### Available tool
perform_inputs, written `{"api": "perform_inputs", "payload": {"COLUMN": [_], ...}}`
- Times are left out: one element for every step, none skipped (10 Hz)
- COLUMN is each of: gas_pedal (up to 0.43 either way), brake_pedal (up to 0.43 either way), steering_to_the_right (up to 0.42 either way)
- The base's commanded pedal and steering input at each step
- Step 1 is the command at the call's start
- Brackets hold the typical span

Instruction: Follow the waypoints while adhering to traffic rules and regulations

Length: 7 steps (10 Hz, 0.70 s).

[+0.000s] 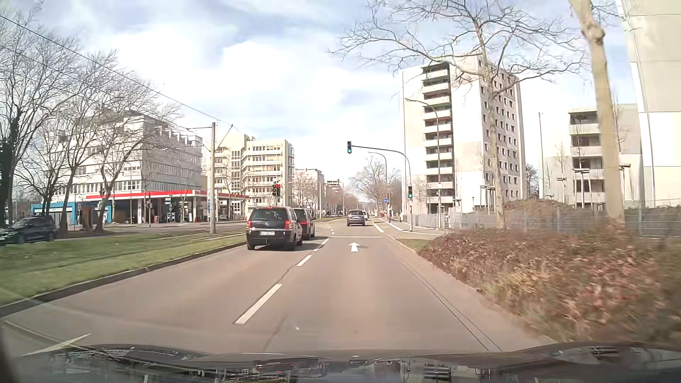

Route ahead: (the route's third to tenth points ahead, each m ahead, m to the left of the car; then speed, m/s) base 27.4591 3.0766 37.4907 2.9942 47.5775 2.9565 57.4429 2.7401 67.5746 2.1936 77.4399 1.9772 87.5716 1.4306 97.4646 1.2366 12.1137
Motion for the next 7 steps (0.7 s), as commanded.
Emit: {"api": "perform_inputs", "payload": {"gas_pedal": [0.059, 0.059, 0.059, 0.059, 0.059, 0.059, 0.059], "brake_pedal": [0.0, 0.0, 0.0, 0.0, 0.0, 0.0, 0.0], "steering_to_the_right": [0.004, 0.003, 0.001, 0.0, 0.0, 0.0, 0.0]}}
